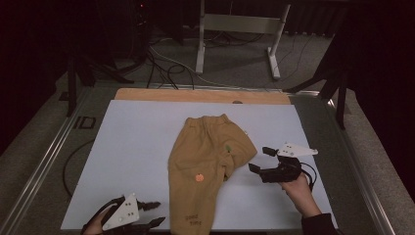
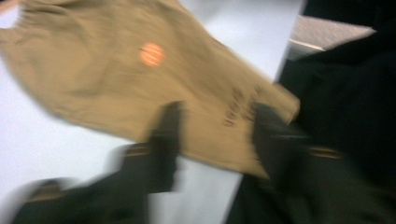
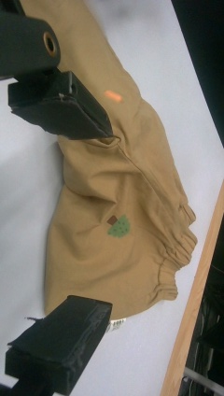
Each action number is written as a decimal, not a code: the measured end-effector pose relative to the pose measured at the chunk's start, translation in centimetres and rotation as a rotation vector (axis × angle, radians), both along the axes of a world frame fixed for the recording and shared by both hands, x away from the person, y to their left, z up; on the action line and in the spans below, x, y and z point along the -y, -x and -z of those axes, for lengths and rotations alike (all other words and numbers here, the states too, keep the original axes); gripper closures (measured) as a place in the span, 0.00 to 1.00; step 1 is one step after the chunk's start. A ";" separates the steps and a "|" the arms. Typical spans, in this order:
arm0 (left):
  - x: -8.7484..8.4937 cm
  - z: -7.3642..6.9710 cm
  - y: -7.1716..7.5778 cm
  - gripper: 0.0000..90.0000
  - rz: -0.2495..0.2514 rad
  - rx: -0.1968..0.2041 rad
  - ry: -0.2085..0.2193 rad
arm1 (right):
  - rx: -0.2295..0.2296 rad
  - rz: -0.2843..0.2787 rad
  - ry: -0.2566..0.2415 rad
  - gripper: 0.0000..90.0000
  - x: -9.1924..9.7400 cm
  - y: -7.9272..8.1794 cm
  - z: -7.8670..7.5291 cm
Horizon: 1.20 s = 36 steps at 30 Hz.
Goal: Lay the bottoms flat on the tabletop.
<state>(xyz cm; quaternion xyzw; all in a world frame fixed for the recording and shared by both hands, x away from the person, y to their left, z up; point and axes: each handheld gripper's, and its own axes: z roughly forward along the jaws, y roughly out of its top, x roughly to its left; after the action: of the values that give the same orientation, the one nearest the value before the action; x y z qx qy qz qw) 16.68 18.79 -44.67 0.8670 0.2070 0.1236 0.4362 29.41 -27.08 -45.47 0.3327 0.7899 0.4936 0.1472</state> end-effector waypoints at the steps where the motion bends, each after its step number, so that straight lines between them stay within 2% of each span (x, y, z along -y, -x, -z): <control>1: -0.1 0.0 -0.4 0.38 -0.020 -0.004 -0.003 | 0.003 -0.005 0.008 0.15 0.0 0.0 0.1; 2: -0.1 0.0 -0.8 0.29 -0.049 0.000 0.001 | 0.002 -0.010 0.005 0.15 -0.1 0.0 0.2; 4: -0.3 0.1 -1.6 0.17 -0.078 -0.006 0.002 | 0.003 -0.014 0.021 0.15 -0.1 -0.2 0.4; 5: -0.4 0.3 -2.0 0.13 -0.096 -0.003 0.020 | 0.009 -0.016 0.024 0.15 -0.2 -0.2 0.5; 8: -0.6 0.7 -3.0 0.03 -0.128 -0.003 0.021 | 0.010 -0.010 0.041 0.15 -0.1 -0.6 1.2; 12: -0.9 1.6 -3.7 0.01 -0.157 -0.007 0.024 | -0.027 0.015 0.073 0.15 0.0 -1.5 2.5; 14: -1.2 2.0 -4.0 0.01 -0.173 -0.011 0.039 | -0.052 0.022 0.093 0.15 0.0 -2.0 3.1; 18: -1.7 2.5 -4.4 0.01 -0.214 0.011 0.069 | -0.068 0.036 0.111 0.16 0.0 -3.0 4.0; 20: -1.8 2.9 -4.8 0.01 -0.233 0.020 0.068 | -0.088 0.048 0.129 0.15 -0.1 -3.4 4.5; 22: -2.0 3.4 -5.2 0.01 -0.271 0.024 0.065 | -0.096 0.059 0.150 0.15 -0.3 -3.9 5.0; 28: -2.8 4.0 -6.4 0.01 -0.370 0.042 0.062 | -0.157 0.096 0.198 0.16 -0.9 -5.4 6.4; 32: -3.5 4.3 -6.7 0.01 -0.435 0.048 0.071 | -0.164 0.095 0.257 0.20 -1.6 -5.9 7.1; 34: -3.8 4.5 -6.8 0.01 -0.473 0.052 0.061 | -0.150 0.096 0.289 0.20 -2.0 -5.8 7.2; 36: -3.9 4.5 -6.9 0.01 -0.498 0.050 0.063 | -0.153 0.102 0.291 0.27 -2.0 -5.8 7.1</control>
<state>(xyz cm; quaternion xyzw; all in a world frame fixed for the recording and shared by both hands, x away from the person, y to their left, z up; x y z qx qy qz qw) 23.58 22.72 -49.15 0.7719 0.4071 0.2419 0.4242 35.19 -25.07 -52.54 0.3843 0.8440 0.3391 0.1581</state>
